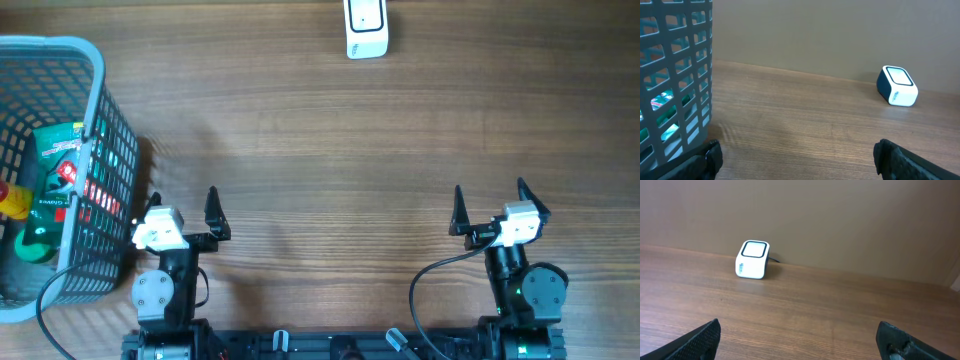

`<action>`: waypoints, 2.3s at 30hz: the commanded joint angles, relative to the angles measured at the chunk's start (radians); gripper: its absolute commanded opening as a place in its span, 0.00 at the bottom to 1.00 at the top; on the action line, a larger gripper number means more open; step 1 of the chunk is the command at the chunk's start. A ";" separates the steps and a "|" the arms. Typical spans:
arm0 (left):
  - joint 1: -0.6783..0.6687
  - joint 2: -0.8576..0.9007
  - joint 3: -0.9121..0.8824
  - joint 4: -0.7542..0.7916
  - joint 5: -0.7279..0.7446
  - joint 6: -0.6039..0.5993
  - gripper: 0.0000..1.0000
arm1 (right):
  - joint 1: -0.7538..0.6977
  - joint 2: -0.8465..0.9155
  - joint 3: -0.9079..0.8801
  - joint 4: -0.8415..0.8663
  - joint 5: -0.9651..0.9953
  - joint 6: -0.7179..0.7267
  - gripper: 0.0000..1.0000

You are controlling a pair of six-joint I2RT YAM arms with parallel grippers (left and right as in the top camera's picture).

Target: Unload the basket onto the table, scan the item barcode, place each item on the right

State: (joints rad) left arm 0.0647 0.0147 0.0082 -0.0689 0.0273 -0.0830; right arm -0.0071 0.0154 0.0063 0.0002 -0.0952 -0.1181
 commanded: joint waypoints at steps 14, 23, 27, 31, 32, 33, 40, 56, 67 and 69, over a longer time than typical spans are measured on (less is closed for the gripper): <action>-0.004 -0.009 -0.002 -0.007 0.005 0.020 1.00 | 0.008 -0.011 -0.001 0.002 0.020 -0.013 1.00; -0.004 -0.009 -0.002 -0.007 0.005 0.020 1.00 | 0.008 -0.011 -0.001 0.002 0.020 -0.013 1.00; -0.004 -0.009 -0.002 -0.007 0.005 0.020 1.00 | 0.008 -0.011 -0.001 0.002 0.020 -0.013 1.00; -0.004 -0.009 -0.002 -0.007 0.005 0.020 1.00 | 0.008 -0.011 -0.001 0.002 0.020 -0.013 1.00; -0.004 -0.009 -0.002 0.006 0.002 0.030 1.00 | 0.008 -0.011 -0.001 0.002 0.020 -0.014 1.00; -0.004 -0.009 -0.002 0.042 -0.003 0.035 1.00 | 0.008 -0.011 -0.001 0.002 0.020 -0.013 1.00; -0.004 -0.009 -0.002 0.116 0.053 0.020 1.00 | 0.008 -0.011 -0.001 0.002 0.020 -0.013 1.00; -0.004 -0.008 0.058 0.413 0.627 -0.060 1.00 | 0.008 -0.011 -0.001 0.002 0.020 -0.013 1.00; -0.003 0.041 0.188 0.425 0.553 -0.051 1.00 | 0.008 -0.011 -0.001 0.002 0.020 -0.013 1.00; -0.003 0.066 0.235 0.425 0.513 -0.049 1.00 | 0.008 -0.011 -0.001 0.002 0.020 -0.013 1.00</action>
State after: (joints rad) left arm 0.0647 0.0444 0.1669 0.3462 0.6144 -0.1326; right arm -0.0071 0.0154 0.0059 -0.0002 -0.0917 -0.1184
